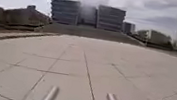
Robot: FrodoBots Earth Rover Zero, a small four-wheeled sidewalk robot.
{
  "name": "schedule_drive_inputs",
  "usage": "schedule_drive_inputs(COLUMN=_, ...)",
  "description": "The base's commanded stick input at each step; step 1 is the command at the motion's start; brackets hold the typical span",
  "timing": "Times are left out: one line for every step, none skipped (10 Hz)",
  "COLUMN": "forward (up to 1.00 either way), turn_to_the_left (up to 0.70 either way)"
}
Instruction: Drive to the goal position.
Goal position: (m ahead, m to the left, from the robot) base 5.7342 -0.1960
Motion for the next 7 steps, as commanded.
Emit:
schedule_drive_inputs(forward=1.00, turn_to_the_left=0.00)
schedule_drive_inputs(forward=1.00, turn_to_the_left=0.00)
schedule_drive_inputs(forward=1.00, turn_to_the_left=0.00)
schedule_drive_inputs(forward=1.00, turn_to_the_left=0.00)
schedule_drive_inputs(forward=1.00, turn_to_the_left=0.00)
schedule_drive_inputs(forward=1.00, turn_to_the_left=0.00)
schedule_drive_inputs(forward=1.00, turn_to_the_left=0.00)
